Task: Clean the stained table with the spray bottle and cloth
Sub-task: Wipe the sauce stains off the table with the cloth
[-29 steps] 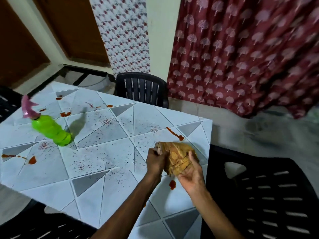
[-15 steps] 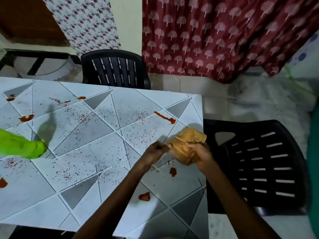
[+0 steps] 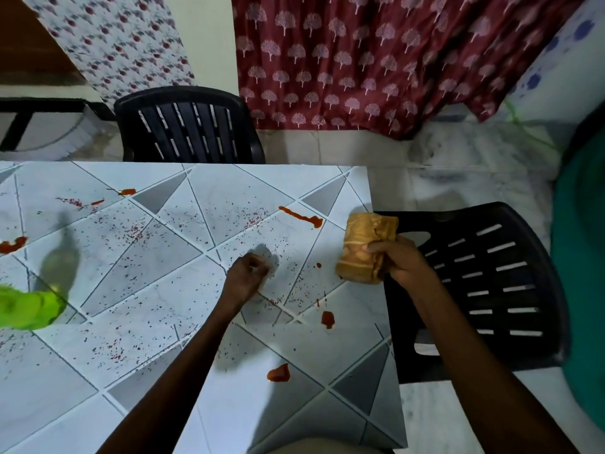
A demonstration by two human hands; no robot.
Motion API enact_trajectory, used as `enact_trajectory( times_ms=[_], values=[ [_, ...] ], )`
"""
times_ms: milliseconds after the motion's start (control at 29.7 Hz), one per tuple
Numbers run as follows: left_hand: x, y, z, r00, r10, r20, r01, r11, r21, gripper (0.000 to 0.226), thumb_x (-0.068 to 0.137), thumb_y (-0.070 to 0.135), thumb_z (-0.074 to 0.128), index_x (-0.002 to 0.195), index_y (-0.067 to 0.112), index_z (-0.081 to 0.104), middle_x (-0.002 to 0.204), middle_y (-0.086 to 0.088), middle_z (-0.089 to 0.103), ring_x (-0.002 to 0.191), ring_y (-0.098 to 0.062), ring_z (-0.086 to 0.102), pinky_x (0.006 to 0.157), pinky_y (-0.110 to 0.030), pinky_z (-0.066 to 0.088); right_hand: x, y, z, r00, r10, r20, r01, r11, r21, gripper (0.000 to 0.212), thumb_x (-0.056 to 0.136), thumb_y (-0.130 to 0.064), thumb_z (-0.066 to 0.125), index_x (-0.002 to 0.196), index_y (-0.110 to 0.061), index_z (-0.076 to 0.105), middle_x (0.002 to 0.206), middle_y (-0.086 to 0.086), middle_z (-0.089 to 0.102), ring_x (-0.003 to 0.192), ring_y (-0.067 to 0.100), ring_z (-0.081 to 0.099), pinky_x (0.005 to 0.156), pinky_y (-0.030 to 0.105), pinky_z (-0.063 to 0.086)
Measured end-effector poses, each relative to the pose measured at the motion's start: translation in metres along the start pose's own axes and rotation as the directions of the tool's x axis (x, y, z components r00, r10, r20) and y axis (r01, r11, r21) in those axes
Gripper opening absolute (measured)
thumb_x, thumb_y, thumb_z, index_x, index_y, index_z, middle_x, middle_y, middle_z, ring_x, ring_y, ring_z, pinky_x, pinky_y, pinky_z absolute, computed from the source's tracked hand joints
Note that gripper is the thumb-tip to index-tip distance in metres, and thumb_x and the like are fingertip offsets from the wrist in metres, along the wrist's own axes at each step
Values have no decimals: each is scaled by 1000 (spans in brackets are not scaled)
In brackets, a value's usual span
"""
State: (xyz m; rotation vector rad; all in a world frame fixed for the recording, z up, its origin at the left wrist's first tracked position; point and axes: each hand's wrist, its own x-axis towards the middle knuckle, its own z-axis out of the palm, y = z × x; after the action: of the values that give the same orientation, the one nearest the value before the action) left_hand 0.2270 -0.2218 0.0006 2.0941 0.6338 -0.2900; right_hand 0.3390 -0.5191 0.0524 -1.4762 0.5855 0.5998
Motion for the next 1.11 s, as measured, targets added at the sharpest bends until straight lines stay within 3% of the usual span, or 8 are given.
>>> enact_trajectory(
  times_ms=[135, 270, 405, 539, 708, 843, 978, 1112],
  values=[
    [20, 3, -6, 996, 68, 64, -73, 995, 73, 23, 89, 26, 69, 108, 13, 69, 116, -9, 65, 109, -25, 61, 85, -26, 40, -2, -14, 6, 977, 97, 192, -142, 961, 239, 33, 91, 3, 60, 122, -11, 58, 116, 11, 68, 104, 29, 65, 81, 46, 57],
    [42, 2, -16, 994, 106, 26, -109, 981, 162, 47, 79, 47, 71, 113, 14, 68, 116, -15, 64, 108, -32, 61, 90, -38, 51, 10, -16, 14, 995, 7, 101, -32, 969, 243, 45, 90, 4, 63, 132, -6, 53, 128, 14, 64, 112, 32, 62, 99, 52, 52],
    [59, -7, -29, 988, 154, 1, -149, 957, 249, 51, 79, 44, 69, 118, 11, 66, 116, -22, 61, 107, -39, 59, 87, -40, 50, 24, -26, 24, 962, -178, -205, 159, 981, -107, 61, 80, 15, 64, 136, -7, 53, 131, 15, 63, 119, 34, 61, 105, 54, 48],
    [69, -20, -42, 984, 174, -42, -153, 939, 308, 62, 71, 51, 63, 119, 12, 66, 117, -23, 61, 106, -41, 60, 84, -43, 52, 42, -41, 35, 939, -284, -194, 210, 920, -331, 34, 79, -9, 57, 105, -28, 64, 110, 7, 70, 105, 29, 66, 101, 47, 53],
    [67, -32, -57, 976, 167, -143, -103, 923, 371, 84, 72, 65, 59, 140, 16, 48, 141, -18, 49, 124, -41, 49, 94, -54, 47, 93, -53, 67, 899, -412, -149, 139, 590, -796, 34, 89, -36, 53, 118, -19, 59, 116, 18, 62, 107, 40, 61, 88, 44, 50],
    [76, -59, -69, 981, 117, -155, -39, 902, 431, 93, 75, 64, 72, 149, 22, 33, 156, -15, 31, 140, -41, 31, 107, -61, 36, 140, -36, 112, 940, -342, -8, 198, 564, -802, 37, 95, -32, 53, 131, -28, 59, 128, 10, 64, 115, 35, 63, 96, 43, 53],
    [80, -84, -84, 984, 89, -156, -17, 911, 413, 97, 71, 69, 68, 148, 24, 32, 157, -14, 28, 142, -41, 29, 109, -60, 34, 128, -14, 191, 916, -373, 146, 370, 648, -666, 47, 94, 1, 50, 132, -23, 60, 124, 0, 62, 109, 22, 61, 80, 18, 49],
    [75, -110, -104, 976, 86, -199, -7, 930, 368, 91, 76, 66, 67, 147, 17, 37, 154, -14, 33, 138, -41, 33, 106, -58, 37, 112, 35, 274, 871, -311, 380, 491, 544, -681, 67, 83, 6, 49, 138, -33, 55, 138, 1, 55, 116, 24, 59, 91, 42, 55]
  ],
)
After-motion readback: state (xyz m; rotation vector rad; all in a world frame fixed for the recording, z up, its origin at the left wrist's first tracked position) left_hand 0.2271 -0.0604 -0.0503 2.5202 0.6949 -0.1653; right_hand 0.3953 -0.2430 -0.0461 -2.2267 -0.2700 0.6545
